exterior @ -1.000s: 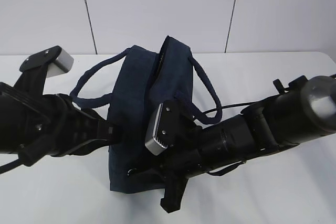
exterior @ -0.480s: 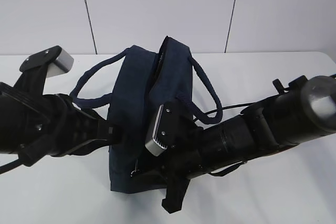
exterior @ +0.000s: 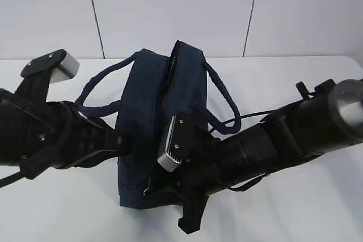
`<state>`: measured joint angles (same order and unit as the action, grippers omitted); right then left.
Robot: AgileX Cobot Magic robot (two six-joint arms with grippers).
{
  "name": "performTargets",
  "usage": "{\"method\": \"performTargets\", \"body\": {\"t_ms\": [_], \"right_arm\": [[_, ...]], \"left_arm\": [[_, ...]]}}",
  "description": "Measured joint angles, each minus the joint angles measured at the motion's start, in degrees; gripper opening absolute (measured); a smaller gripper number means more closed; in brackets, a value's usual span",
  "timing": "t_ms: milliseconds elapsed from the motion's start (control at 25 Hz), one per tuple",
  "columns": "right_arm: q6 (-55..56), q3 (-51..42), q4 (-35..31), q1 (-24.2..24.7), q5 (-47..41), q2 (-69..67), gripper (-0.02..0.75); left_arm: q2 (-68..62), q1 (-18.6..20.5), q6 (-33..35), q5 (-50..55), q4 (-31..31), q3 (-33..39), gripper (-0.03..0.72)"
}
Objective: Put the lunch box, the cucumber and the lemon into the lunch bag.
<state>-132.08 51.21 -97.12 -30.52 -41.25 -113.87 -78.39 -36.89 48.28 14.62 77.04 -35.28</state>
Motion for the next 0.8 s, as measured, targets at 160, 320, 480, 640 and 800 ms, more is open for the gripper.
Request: {"method": "performTargets", "body": {"t_ms": [160,320,480,640,800], "right_arm": [[3.59,0.00,3.83,0.00,0.95,0.11,-0.013],[6.34,0.13,5.83,0.00,1.16,0.22,-0.013],[6.79,0.13,6.70,0.00,2.41,1.40,-0.013],[7.99,0.13,8.12,0.00,3.33,2.31,-0.013],[10.91,0.13,11.61,0.00,4.15,3.05,-0.013]], "left_arm": [[0.00,0.00,0.00,-0.10,0.00,0.00,0.007],[0.00,0.00,0.00,-0.26,0.00,0.00,0.006],[0.00,0.00,0.00,-0.46,0.00,0.00,0.007],[0.00,0.00,0.00,-0.80,0.00,0.00,0.006],[0.00,0.00,0.00,-0.80,0.00,0.00,0.006]]}}
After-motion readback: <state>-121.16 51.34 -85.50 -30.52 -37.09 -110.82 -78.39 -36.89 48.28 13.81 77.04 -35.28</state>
